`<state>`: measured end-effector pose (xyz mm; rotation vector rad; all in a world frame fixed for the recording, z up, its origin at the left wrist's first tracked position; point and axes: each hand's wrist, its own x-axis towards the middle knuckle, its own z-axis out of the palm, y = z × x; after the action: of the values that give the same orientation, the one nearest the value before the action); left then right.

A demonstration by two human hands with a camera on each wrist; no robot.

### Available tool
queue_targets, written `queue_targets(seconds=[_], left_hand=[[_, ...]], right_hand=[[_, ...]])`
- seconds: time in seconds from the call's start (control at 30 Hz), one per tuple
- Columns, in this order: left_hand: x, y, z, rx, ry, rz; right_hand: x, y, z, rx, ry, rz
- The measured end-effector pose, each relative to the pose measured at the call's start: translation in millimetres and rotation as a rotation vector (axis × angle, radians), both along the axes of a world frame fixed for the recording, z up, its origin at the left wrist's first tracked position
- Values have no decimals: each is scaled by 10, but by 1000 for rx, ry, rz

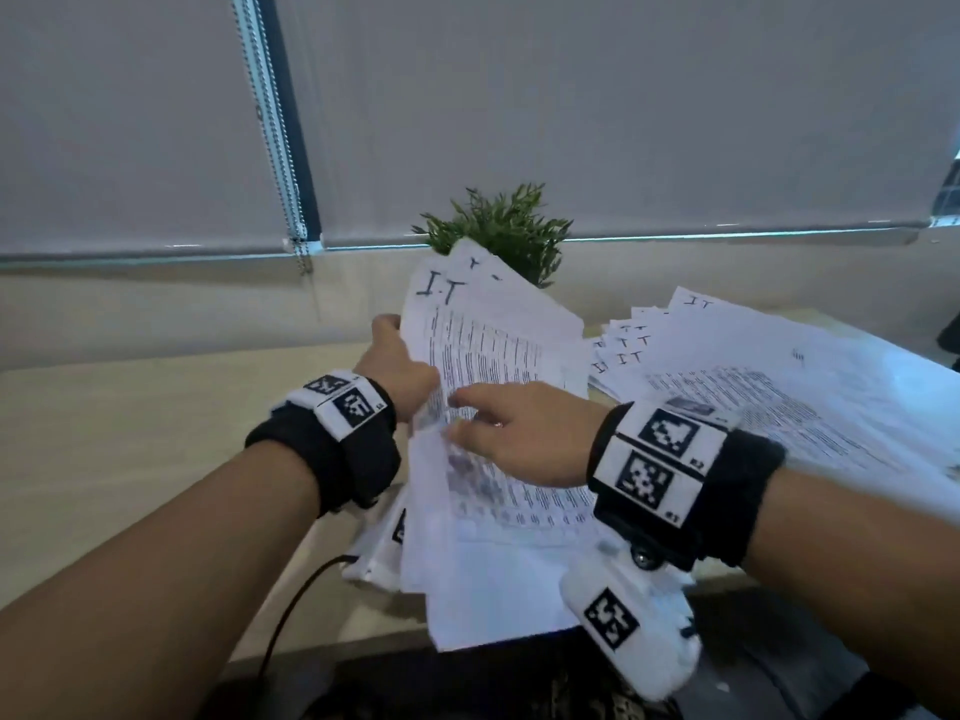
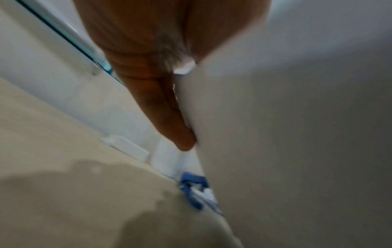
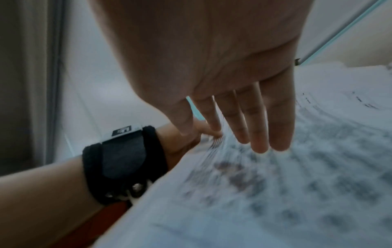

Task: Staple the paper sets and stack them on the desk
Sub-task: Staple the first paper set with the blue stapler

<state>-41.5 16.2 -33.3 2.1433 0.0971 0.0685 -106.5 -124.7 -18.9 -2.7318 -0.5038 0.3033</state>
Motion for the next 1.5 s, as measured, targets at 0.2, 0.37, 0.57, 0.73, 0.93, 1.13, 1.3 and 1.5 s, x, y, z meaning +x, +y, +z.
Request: queue_targets(seconds=[0.2,0.37,0.57,0.73,0.93,1.13,1.3,1.5], left_hand=[[-191,754,-274,254,239,84],[-299,963,-410,737,241,-44],[-212,1056,-488,901,365,-481],[-96,1045,-470,1031,351,-521],[28,953,-472,975,210,-587],[100,839,-476,1019,267,-638],[96,778,-435,1096,286,-646],[123,744,-381,1127,289,-658]], right_hand=[[124,84,-328,-450,57,171],[327,176,-367,-503,126,235],[1388,79,-183,-448,-189,-191],[2143,-308,-475,-594,-54,-238],[1760,-311,-147,-347,-63,-397],[1176,151,-166,-6,241,-203],[1160,456,-456,-239,197,-42],[1261,589,-504,-203,209,-29]])
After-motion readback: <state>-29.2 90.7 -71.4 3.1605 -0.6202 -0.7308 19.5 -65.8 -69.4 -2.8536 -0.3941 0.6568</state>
